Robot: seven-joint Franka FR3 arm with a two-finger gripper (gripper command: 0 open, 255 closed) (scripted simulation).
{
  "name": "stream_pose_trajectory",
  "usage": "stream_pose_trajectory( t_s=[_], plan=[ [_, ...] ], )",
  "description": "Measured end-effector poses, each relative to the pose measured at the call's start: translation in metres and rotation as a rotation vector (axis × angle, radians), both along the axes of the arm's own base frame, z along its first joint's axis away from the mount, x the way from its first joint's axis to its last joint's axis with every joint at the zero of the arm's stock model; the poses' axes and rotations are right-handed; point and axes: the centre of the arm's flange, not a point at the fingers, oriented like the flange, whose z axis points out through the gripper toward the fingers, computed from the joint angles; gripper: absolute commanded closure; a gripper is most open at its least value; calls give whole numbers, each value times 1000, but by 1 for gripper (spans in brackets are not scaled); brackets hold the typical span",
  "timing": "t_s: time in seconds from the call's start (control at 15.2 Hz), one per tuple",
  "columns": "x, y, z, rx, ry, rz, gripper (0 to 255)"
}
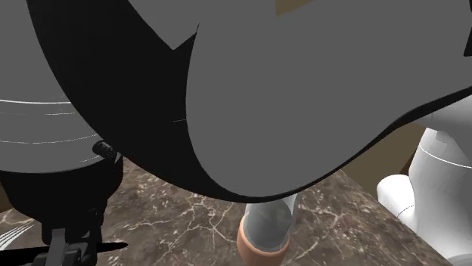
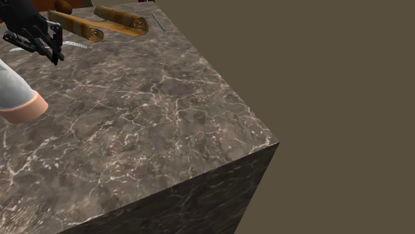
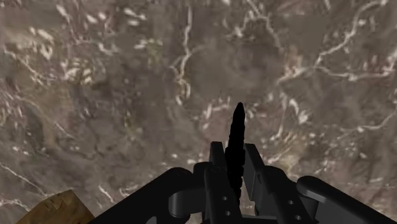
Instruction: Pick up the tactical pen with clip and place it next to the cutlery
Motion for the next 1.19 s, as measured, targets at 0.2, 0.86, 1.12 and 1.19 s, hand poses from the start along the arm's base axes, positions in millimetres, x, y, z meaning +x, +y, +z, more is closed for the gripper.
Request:
stream_pose_trajectory(
  t_s=[0.2, 0.86, 1.12, 1.19],
  plan=[
    [0, 0, 0, 0, 0, 0, 0],
    [-3, -4, 36, 1, 0, 0, 0],
    [-7, -5, 48, 0, 0, 0, 0],
    [-7, -5, 49, 0, 0, 0, 0]
  ],
)
